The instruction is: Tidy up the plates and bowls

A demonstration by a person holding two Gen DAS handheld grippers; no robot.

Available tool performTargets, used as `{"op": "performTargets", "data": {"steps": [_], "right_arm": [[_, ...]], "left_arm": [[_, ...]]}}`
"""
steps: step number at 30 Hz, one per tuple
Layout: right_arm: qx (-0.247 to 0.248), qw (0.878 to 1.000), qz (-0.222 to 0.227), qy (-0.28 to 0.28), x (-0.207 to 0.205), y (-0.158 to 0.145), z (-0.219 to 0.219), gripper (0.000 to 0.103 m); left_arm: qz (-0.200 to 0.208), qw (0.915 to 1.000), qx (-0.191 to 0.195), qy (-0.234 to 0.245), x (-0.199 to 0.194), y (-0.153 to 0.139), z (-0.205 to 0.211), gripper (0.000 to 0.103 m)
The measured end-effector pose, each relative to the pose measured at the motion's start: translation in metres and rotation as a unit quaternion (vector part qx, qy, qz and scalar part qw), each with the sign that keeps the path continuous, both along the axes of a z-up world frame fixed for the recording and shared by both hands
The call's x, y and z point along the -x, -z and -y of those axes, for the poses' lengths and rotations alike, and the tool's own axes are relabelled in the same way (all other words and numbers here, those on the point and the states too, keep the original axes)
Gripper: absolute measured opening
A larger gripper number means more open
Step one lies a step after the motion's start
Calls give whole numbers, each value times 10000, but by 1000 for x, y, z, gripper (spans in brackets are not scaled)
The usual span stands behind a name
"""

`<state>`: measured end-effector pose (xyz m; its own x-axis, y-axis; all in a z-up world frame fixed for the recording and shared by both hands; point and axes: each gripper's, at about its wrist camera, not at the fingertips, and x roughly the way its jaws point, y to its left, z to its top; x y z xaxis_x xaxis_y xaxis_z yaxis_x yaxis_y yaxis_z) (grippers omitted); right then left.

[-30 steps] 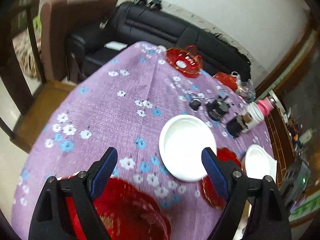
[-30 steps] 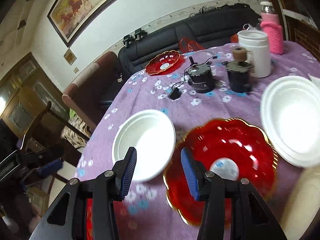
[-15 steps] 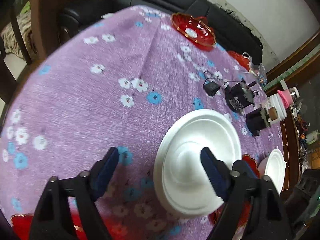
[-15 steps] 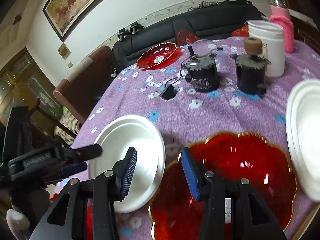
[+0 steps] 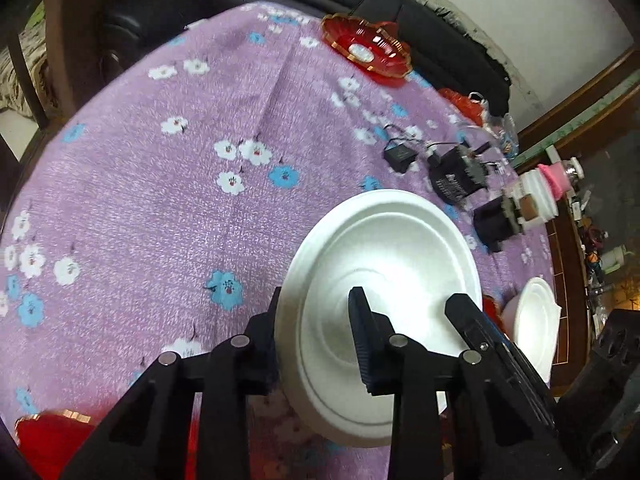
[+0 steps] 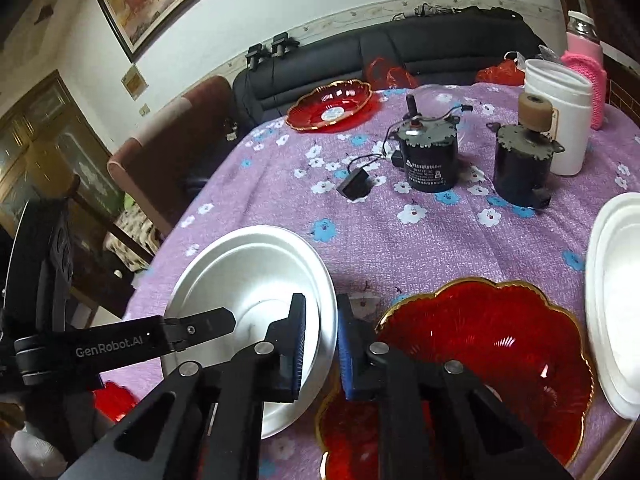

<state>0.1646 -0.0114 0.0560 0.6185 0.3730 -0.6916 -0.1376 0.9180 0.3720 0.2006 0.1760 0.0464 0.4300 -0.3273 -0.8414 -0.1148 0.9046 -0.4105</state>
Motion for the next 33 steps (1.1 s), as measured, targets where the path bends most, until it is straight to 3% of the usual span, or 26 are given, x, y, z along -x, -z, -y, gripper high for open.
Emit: {"op": "performTargets", "data": {"steps": [3,9,15,21,27,33], "right_arm": [[5,10000,83,-16,12,-11,-1,16],[-305,9994,136,-64,50,-28,4,14],[-459,9980,324,-280,101,-53,-4,14],[-410,9963,445,-604,142,-66,-32,14],[-226,9951,401,-873,166,-60,-68,14],[9,9931,187,-1160,174,-40,-105,14]], "left_arm": [[206,9997,-118,30,16,-17,3,29],[438,9990,38,56,64,-44,0,29],[591,9978,297,-21,118,-56,-13,29],[907,9953,220,-251,176,-70,-39,29],[1006,9938,15,-478,209,-67,-66,29],[855,9934,42,-763,219,-46,-99,29]]}}
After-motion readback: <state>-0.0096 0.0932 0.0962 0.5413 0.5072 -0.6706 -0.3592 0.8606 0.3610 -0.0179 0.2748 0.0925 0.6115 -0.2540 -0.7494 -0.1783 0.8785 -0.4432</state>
